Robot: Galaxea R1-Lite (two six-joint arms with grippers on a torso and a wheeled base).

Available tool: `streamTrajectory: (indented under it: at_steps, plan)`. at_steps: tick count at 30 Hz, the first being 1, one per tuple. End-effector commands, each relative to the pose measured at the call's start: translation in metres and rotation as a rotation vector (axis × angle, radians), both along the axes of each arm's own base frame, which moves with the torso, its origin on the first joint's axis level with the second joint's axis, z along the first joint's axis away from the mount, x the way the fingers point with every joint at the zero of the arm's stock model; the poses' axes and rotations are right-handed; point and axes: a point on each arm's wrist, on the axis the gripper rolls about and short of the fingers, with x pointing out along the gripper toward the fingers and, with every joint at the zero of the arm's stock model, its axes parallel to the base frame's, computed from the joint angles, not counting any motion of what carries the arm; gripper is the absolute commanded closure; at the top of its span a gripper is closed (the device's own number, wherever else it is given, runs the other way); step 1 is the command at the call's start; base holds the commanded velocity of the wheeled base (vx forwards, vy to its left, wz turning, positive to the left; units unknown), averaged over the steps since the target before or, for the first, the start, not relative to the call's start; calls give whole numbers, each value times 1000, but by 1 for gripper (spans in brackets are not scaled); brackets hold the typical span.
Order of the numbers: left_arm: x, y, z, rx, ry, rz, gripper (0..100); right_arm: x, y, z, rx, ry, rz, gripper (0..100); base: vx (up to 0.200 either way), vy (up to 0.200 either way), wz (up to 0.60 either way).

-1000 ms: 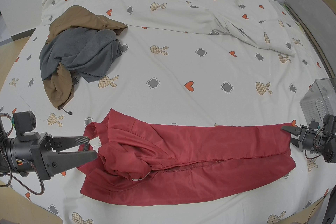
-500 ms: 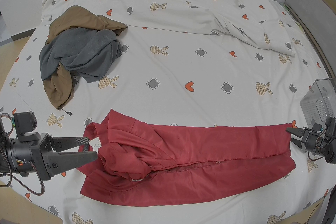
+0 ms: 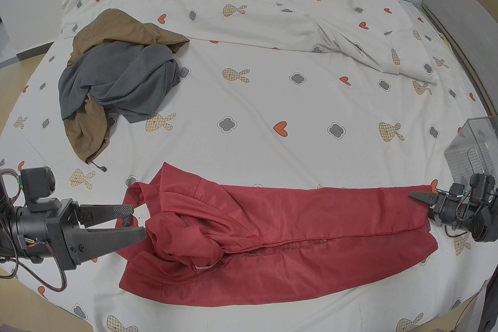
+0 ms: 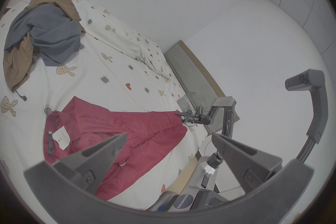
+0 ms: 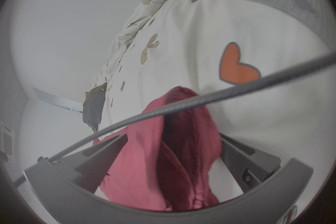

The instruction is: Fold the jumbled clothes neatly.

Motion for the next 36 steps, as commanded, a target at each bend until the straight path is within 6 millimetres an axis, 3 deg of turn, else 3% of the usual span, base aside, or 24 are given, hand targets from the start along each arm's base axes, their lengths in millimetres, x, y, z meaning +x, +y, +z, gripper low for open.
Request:
streamTrajectory:
  at_steps: [1,29,30,36]
  plan:
    - [0,-1,-1,1,6,-6,0,0,13,-9,20,44,47,0,0,0,0]
    - [-1,-3,-2,2,9,-23,0,-28,22,-15,49,127,46,0,0,0,0]
    - [-1,-3,-2,2,8,-23,0,-28,22,-15,48,126,48,100,0,0,0]
    - [-1,-3,-3,3,11,-21,0,-28,24,-15,47,126,54,100,0,0,0]
